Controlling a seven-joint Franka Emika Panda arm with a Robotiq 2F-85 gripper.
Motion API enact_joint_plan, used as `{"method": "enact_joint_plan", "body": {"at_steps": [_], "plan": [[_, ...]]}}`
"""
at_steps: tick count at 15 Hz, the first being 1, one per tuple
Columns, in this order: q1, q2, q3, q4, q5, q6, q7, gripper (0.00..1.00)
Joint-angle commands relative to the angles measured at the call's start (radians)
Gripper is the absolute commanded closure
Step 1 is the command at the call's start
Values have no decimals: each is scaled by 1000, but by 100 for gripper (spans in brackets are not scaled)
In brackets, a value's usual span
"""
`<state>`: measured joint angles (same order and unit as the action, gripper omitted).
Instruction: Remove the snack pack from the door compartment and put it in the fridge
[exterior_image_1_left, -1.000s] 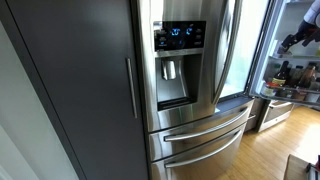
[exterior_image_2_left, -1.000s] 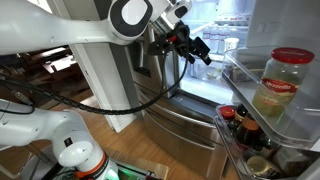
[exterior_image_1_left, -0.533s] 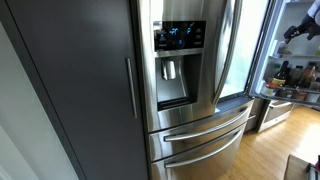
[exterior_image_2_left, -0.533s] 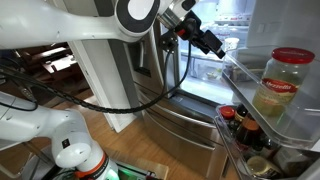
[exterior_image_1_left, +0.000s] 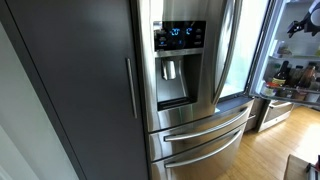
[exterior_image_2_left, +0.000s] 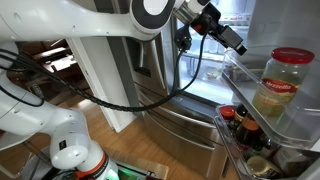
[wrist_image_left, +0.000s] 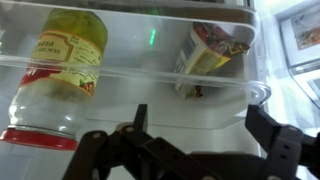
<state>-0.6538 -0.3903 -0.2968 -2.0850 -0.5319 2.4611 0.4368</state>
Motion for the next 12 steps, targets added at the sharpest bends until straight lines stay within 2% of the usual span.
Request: {"method": "enact_joint_plan", "body": {"at_steps": [1,12], "plan": [[-26,75,0,57,17,21,28,0],[-11,192,-28,137,65,-8,12,0]]}}
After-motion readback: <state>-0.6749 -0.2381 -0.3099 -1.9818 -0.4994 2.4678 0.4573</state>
